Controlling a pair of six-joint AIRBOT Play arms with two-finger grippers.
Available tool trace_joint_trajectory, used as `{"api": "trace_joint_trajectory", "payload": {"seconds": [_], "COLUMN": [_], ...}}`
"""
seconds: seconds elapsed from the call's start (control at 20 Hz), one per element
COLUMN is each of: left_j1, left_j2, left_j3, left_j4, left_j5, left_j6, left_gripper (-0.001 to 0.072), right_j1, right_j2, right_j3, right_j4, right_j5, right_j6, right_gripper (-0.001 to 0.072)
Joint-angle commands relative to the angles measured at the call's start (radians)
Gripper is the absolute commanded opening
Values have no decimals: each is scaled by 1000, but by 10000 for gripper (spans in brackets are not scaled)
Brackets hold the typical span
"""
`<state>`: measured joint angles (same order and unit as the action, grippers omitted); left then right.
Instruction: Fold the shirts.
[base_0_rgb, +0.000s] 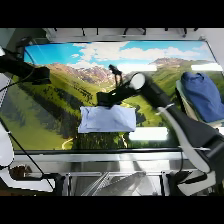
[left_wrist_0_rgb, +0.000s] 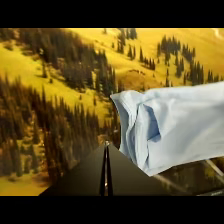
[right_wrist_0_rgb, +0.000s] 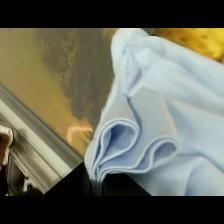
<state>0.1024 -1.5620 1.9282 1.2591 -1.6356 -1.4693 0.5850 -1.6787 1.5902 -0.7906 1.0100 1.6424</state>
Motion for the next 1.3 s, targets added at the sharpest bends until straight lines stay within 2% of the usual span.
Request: {"api": "trace_joint_trajectory", "payload": {"seconds": [0.0,0.1,0.2,0.25,0.3,0.35,0.45,0.55,0.65,0.75,0.85,0.95,1.1,1.25], "left_j1": [107,108,95,88,78,70,64,64,64,63,49,16,-43,-70], "left_j2": [24,24,24,24,24,24,24,25,53,103,151,168,153,133], "left_j3": [0,0,0,0,0,0,0,-11,-126,-335,-546,-687,-784,-789], "left_j4": [-84,-81,-80,-74,-73,-73,-73,-75,-75,-109,-208,-220,-212,-211], "left_j5": [5,5,10,12,11,9,-9,-18,-14,26,113,183,227,224], "left_j6": [-5,-5,-4,-4,5,8,11,11,21,24,89,108,110,111], "left_gripper": [11,11,11,11,11,11,11,11,11,11,11,11,12,13], "right_j1": [132,149,146,138,125,101,34,-57,-151,-231,-306,-387,-496,-522], "right_j2": [-183,-245,-267,-266,-259,-249,-206,-134,-46,42,135,210,272,315], "right_j3": [1,1,1,1,1,1,1,1,0,-30,-123,-252,-421,-525], "right_j4": [165,321,461,502,542,577,602,545,347,151,45,-8,18,24], "right_j5": [-276,-306,-306,-301,-274,-222,-97,28,132,212,224,202,199,186], "right_j6": [3,-66,-183,-215,-235,-264,-337,-334,-274,-225,-219,-220,-234,-266], "right_gripper": [18,18,38,222,540,646,646,644,644,644,644,645,644,645]}}
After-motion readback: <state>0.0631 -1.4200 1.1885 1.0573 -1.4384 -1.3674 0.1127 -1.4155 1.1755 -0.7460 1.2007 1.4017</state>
